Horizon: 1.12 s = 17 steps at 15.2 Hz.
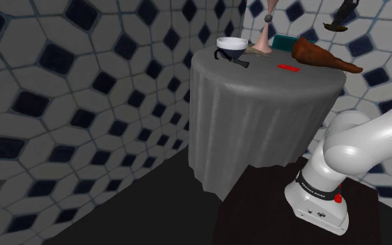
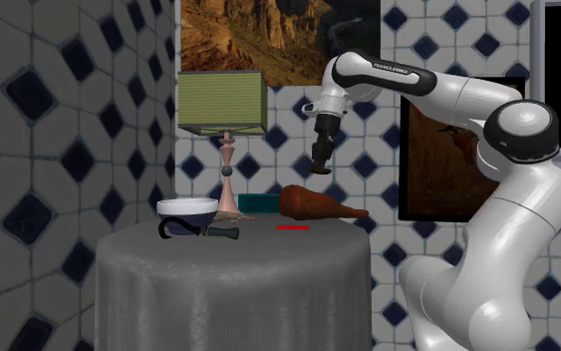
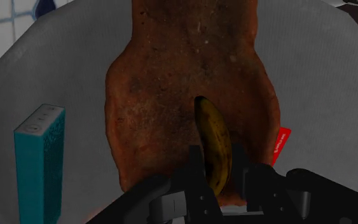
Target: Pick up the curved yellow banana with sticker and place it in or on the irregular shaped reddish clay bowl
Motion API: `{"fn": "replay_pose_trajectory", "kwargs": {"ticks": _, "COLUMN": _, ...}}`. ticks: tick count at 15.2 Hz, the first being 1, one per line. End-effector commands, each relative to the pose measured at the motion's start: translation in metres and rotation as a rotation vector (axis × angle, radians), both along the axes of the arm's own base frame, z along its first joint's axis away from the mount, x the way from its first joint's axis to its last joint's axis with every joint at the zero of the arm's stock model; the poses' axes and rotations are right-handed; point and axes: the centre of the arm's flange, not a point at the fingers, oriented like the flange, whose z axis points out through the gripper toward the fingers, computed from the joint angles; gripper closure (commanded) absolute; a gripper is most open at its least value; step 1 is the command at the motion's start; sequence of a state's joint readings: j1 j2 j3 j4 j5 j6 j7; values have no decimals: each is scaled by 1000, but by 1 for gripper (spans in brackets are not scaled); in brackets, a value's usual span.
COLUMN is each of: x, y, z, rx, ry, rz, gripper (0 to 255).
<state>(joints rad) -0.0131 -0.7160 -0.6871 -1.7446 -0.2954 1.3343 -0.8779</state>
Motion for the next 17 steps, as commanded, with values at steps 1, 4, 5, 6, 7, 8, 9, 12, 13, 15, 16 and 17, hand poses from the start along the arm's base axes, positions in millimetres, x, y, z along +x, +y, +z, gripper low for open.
{"fn": "replay_pose_trajectory", "kwargs": {"ticks": 1, "x": 0, "y": -1, "z": -12, "rx": 0, "ry": 0, "rz": 0, "gripper": 255}}
{"fn": "replay_pose_trajectory", "kwargs": {"ticks": 4, "x": 0, "y": -1, "z": -28, "rx": 0, "ry": 0, "rz": 0, "gripper": 255}}
{"fn": "replay_pose_trajectory", "kwargs": {"ticks": 5, "x": 0, "y": -1, "z": -33, "rx": 0, "ry": 0, "rz": 0, "gripper": 255}}
{"fn": "replay_pose_trajectory", "kwargs": {"ticks": 6, "x": 0, "y": -1, "z": -38, "rx": 0, "ry": 0, "rz": 0, "gripper": 255}}
{"fn": "replay_pose_trajectory", "kwargs": {"ticks": 7, "x": 0, "y": -1, "z": -43, "rx": 0, "ry": 0, "rz": 0, "gripper": 255}}
{"fn": "replay_pose_trajectory", "kwargs": {"ticks": 8, "x": 0, "y": -1, "z": -43, "rx": 0, "ry": 0, "rz": 0, "gripper": 255}}
{"fn": "replay_pose_trajectory", "kwargs": {"ticks": 9, "x": 0, "y": -1, "z": -43, "rx": 0, "ry": 0, "rz": 0, "gripper": 255}}
{"fn": "replay_pose_trajectory", "kwargs": {"ticks": 12, "x": 0, "y": -1, "z": -43, "rx": 0, "ry": 0, "rz": 0, "gripper": 255}}
{"fn": "replay_pose_trajectory", "kwargs": {"ticks": 13, "x": 0, "y": -1, "z": -43, "rx": 0, "ry": 0, "rz": 0, "gripper": 255}}
{"fn": "replay_pose_trajectory", "kwargs": {"ticks": 15, "x": 0, "y": -1, "z": -43, "rx": 0, "ry": 0, "rz": 0, "gripper": 0}}
{"fn": "replay_pose_trajectory", "kwargs": {"ticks": 16, "x": 0, "y": -1, "z": -43, "rx": 0, "ry": 0, "rz": 0, "gripper": 0}}
{"fn": "replay_pose_trajectory", "kwargs": {"ticks": 17, "x": 0, "y": -1, "z": -43, "rx": 0, "ry": 0, "rz": 0, "gripper": 0}}
